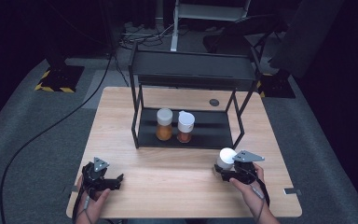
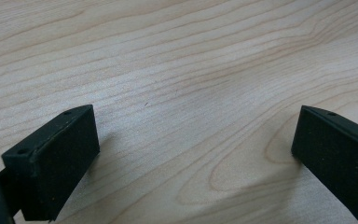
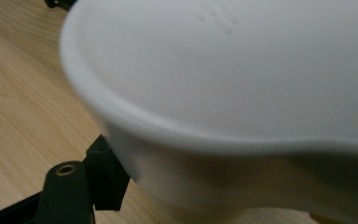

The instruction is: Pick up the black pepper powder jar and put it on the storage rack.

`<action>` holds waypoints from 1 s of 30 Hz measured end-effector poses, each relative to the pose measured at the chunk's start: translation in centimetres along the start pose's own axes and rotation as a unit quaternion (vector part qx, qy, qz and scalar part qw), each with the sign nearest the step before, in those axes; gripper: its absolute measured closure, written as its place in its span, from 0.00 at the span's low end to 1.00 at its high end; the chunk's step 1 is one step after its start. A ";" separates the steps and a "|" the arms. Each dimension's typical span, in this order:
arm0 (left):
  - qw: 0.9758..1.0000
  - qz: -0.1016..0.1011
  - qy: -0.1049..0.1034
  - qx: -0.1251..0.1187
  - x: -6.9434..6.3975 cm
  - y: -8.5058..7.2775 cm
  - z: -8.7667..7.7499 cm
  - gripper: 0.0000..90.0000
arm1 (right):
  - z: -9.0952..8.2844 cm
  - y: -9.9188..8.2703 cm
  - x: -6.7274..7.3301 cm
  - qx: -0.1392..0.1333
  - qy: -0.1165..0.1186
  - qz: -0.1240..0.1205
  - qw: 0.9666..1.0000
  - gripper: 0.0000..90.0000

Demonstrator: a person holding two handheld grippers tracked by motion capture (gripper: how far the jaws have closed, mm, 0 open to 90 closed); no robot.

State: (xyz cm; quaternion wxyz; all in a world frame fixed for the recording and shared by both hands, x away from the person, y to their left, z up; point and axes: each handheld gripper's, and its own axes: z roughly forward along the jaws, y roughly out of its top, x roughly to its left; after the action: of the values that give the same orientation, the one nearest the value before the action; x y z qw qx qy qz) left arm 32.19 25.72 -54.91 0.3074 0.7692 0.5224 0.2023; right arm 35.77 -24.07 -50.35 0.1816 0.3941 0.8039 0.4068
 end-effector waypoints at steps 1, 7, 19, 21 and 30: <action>1.000 0.000 0.000 0.000 0.0 0.0 0.0 0.00 | 0.0 0.0 0.0 -0.001 -0.001 -0.001 1.000 0.33; 1.000 0.000 0.000 0.000 0.0 0.0 0.0 0.00 | -0.1 0.3 0.1 0.003 -0.009 -0.003 1.000 0.34; 1.000 0.000 0.000 0.000 0.0 0.0 0.0 0.00 | -0.6 1.6 0.1 0.005 -0.014 -0.010 1.000 0.34; 1.000 0.000 0.000 0.000 0.0 0.0 0.0 0.00 | -0.8 2.1 0.1 0.003 -0.015 -0.012 1.000 0.34; 1.000 -0.002 0.001 0.000 0.0 0.0 0.0 0.00 | -1.2 3.9 0.1 -0.003 -0.020 -0.015 1.000 0.34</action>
State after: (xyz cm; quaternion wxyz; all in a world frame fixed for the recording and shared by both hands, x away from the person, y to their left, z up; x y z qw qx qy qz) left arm 32.17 25.69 -54.92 0.3074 0.7681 0.5238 0.2027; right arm 36.85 -23.22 -46.55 0.2047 0.3896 0.8046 0.3987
